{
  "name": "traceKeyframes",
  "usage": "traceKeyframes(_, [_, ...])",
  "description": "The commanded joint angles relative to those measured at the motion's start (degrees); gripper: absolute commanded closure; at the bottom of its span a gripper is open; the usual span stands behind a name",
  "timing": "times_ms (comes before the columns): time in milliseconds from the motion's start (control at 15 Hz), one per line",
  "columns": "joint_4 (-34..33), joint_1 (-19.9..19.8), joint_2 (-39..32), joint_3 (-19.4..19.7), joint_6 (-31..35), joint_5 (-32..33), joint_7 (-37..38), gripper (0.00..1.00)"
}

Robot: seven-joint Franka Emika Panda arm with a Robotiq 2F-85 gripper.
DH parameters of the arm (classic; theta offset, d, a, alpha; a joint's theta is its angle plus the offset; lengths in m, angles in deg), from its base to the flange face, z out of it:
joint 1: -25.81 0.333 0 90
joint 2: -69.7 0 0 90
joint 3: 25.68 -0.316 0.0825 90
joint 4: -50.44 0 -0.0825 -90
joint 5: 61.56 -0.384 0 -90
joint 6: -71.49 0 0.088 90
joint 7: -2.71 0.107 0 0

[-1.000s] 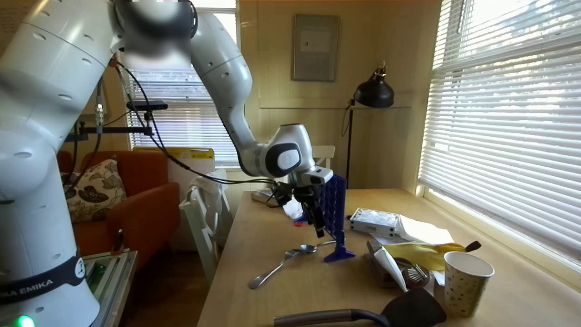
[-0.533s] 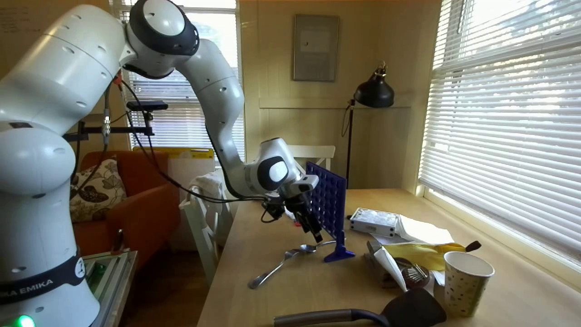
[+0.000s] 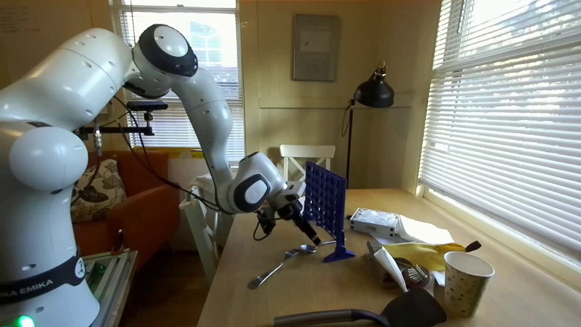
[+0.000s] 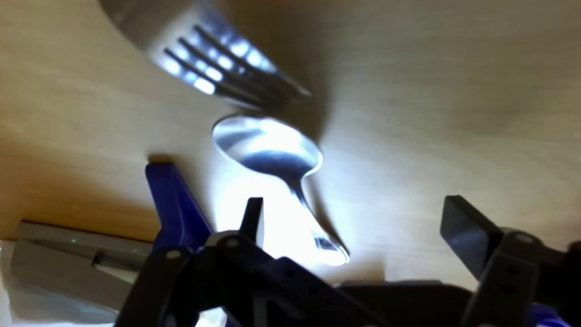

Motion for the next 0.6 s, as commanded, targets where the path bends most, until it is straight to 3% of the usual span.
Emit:
traceKeyframes(0, [0.00,-6.34,-0.01,-7.83,4.81,-6.14,-7.67,0.00])
traceKeyframes(533, [1.08,-13.12,0.44,-14.37,11.89,-10.48,-20.58,0.00])
